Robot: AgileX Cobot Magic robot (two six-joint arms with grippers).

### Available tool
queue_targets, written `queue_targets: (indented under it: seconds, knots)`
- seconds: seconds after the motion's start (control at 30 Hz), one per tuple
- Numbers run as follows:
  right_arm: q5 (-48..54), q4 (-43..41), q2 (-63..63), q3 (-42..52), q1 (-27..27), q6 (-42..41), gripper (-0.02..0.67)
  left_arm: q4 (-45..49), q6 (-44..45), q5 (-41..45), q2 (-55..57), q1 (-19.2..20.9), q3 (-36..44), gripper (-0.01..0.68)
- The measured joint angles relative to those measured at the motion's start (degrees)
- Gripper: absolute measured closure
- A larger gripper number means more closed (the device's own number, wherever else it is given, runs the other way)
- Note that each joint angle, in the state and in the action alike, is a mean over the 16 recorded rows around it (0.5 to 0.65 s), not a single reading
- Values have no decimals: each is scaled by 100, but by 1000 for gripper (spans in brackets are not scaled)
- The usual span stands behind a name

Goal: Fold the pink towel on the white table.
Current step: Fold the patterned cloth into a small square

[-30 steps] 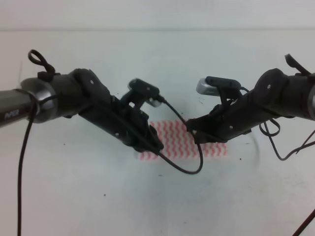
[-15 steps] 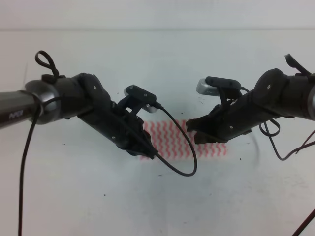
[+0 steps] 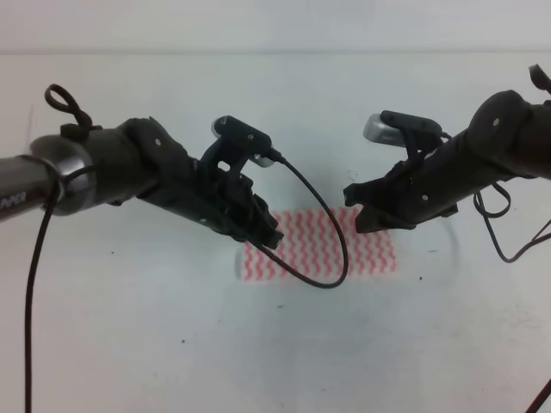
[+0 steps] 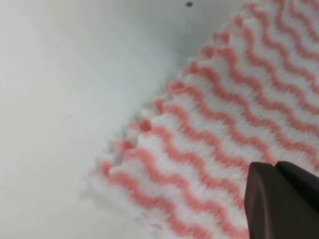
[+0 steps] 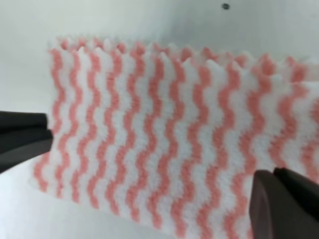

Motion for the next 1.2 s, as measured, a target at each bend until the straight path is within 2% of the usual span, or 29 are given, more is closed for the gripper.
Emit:
queue_targets:
  seconds: [0.3,0.53,0.7,1.0,1.2]
  knots:
    - [284,-214,0,-124,-49,123,667,-1614,1458,-450,-4,0,543,677]
    - [312,-363,0,-124,-57,264,653,-2266,2063,-709,37,28,773,677]
    - [255,-438,-3,-132,-68,394,598,-2302,2093,-722,126,100,777,677]
    - [197,-744,-3,-275,-141,841,453,-2319,2094,-623,262,238,777,677]
    - [235,-1029,47,-384,-227,1194,405,-2329,2096,-542,272,262,777,677]
